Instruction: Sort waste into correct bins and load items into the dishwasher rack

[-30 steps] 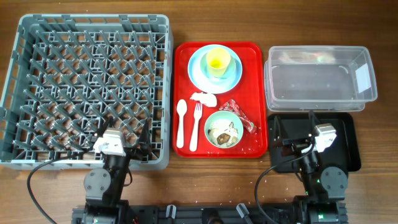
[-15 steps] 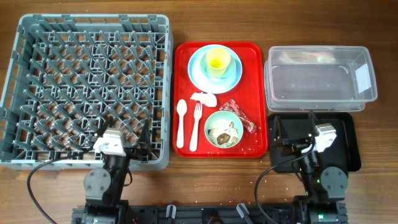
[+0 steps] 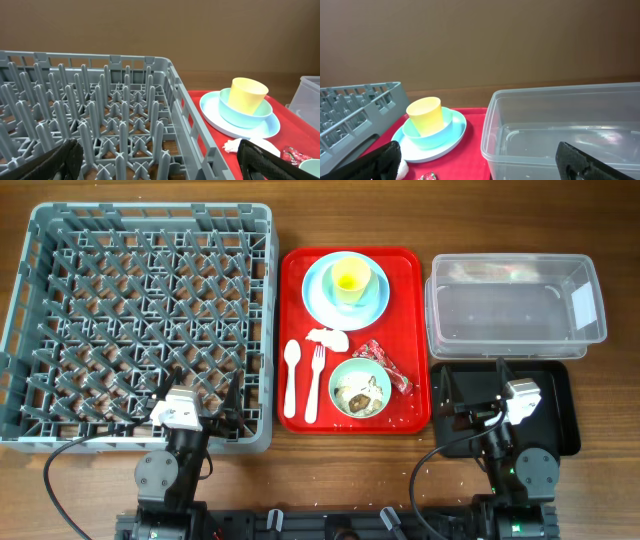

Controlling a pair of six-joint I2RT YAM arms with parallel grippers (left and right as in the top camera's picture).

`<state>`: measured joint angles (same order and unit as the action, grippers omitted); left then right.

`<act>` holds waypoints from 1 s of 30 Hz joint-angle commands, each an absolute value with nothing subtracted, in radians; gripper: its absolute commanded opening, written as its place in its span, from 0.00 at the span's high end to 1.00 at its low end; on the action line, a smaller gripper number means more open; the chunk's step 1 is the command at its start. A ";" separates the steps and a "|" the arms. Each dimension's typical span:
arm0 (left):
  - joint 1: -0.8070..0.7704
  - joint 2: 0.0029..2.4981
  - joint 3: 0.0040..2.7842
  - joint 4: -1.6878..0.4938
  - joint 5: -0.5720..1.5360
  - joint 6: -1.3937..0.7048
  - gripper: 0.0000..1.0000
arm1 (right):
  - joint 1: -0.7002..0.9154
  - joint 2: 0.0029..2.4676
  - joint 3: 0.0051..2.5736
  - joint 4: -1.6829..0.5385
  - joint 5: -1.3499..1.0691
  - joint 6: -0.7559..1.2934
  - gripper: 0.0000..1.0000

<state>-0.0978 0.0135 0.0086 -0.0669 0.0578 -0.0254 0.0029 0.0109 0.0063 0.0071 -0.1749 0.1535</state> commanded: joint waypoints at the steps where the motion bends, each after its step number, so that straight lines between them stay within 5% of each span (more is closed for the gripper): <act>1: -0.094 0.004 0.006 -0.075 0.052 -0.007 0.00 | -0.001 0.005 0.005 0.012 -0.165 0.158 0.00; 7: -0.094 0.004 0.006 -0.064 0.154 -0.015 0.00 | -0.001 0.005 0.005 0.012 -0.165 0.158 0.00; 14: -0.094 0.009 0.015 0.035 0.347 -0.294 0.00 | -0.001 0.005 0.005 0.012 -0.165 0.158 0.00; 20: -0.094 0.026 0.273 0.032 0.359 -0.432 0.00 | -0.001 0.005 0.005 0.013 -0.165 0.158 0.00; 25: -0.094 0.268 0.660 -0.162 0.396 -0.404 0.00 | -0.001 0.005 0.005 0.012 -0.165 0.158 0.00; 30: -0.094 0.803 1.319 -0.796 0.516 -0.262 0.00 | -0.001 0.005 0.005 0.012 -0.165 0.158 0.00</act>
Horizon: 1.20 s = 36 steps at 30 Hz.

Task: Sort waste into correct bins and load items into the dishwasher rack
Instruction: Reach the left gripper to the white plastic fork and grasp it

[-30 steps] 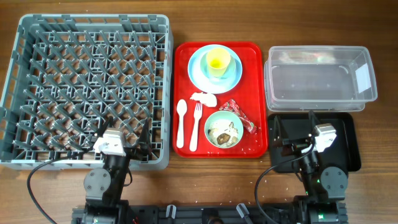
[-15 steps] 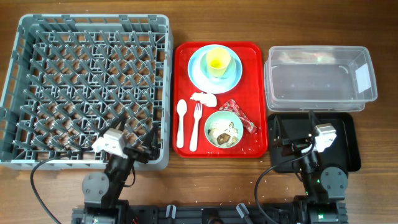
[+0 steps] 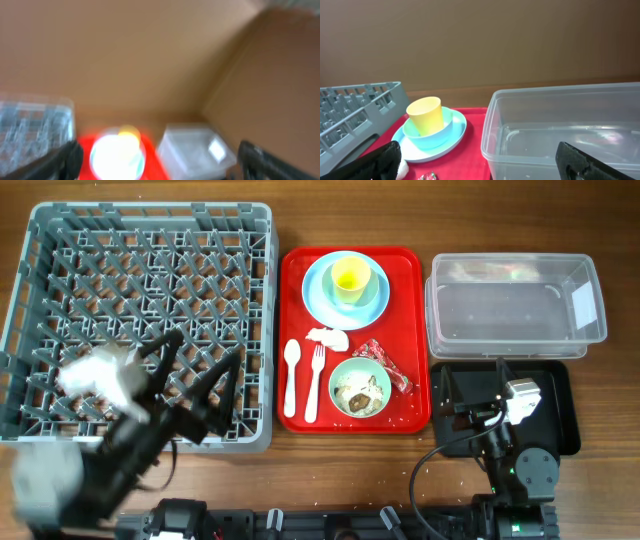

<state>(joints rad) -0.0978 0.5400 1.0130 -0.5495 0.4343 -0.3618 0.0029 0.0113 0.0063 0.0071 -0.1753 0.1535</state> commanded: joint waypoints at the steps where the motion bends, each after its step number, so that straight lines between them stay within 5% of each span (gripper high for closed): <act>1: -0.094 0.898 1.434 -0.928 0.516 -0.242 0.00 | -0.001 0.005 0.005 0.013 -0.165 0.158 0.00; 4: -0.094 1.192 1.759 -1.256 0.554 -0.243 0.00 | -0.001 0.005 0.005 0.013 -0.165 0.158 0.00; 10: -0.094 1.470 1.868 -1.338 0.688 -0.242 0.02 | -0.001 0.005 0.005 0.012 -0.165 0.158 0.00; 13: -0.094 1.541 1.866 -1.429 0.683 -0.239 0.96 | -0.001 0.005 0.005 0.013 -0.165 0.158 0.00; 21: -0.347 1.590 1.842 -1.654 0.283 -0.281 0.96 | -0.001 0.005 0.005 0.013 -0.165 0.158 0.00; 28: -0.654 1.592 1.520 -1.358 0.006 -0.649 0.94 | -0.001 0.005 0.005 0.013 -0.165 0.158 0.00; 36: -0.737 1.594 1.292 -1.118 0.006 -0.663 0.57 | -0.001 0.005 0.005 0.013 -0.165 0.158 0.00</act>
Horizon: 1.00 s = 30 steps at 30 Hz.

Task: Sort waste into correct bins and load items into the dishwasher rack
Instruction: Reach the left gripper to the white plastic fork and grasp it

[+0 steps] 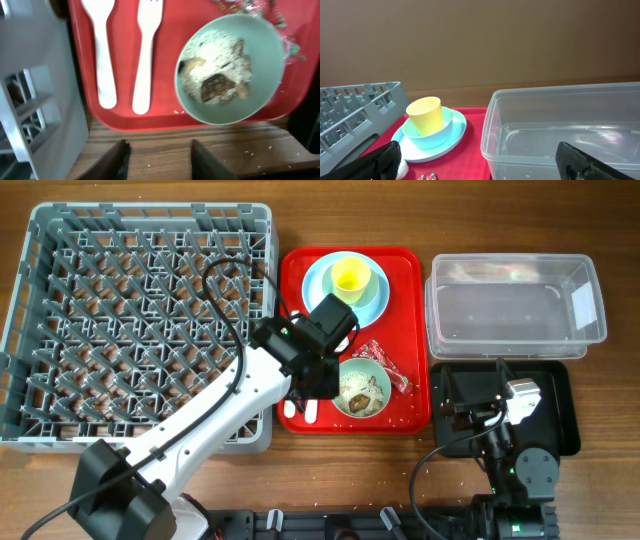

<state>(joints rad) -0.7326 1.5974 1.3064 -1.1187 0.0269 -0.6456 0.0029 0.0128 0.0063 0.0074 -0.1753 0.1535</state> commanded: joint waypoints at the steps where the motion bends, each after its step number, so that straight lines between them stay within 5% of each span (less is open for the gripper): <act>1: -0.737 1.594 1.292 -1.118 0.007 -0.663 0.53 | -0.001 0.005 0.005 0.012 -0.165 0.158 0.00; 3: -0.737 1.594 1.292 -1.102 0.005 -0.662 0.56 | -0.001 0.005 0.005 0.013 -0.165 0.158 0.00; 5: -0.739 1.599 1.289 -1.061 -0.018 -0.663 0.78 | -0.001 0.005 0.005 0.013 -0.165 0.158 0.00; 10: -0.747 1.635 1.237 -1.012 -0.081 -0.663 0.80 | -0.001 0.005 0.005 0.012 -0.165 0.158 0.00; 13: -0.747 1.658 1.212 -1.002 -0.114 -0.663 0.93 | -0.001 0.005 0.005 0.012 -0.165 0.158 0.00; 30: -0.806 1.839 1.202 -0.803 0.007 -0.662 0.82 | -0.001 0.005 0.005 0.012 -0.165 0.158 0.00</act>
<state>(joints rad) -0.7845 1.8294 1.2098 -0.8249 -0.0162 -0.6605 0.0029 0.0128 0.0063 0.0074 -0.1753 0.1535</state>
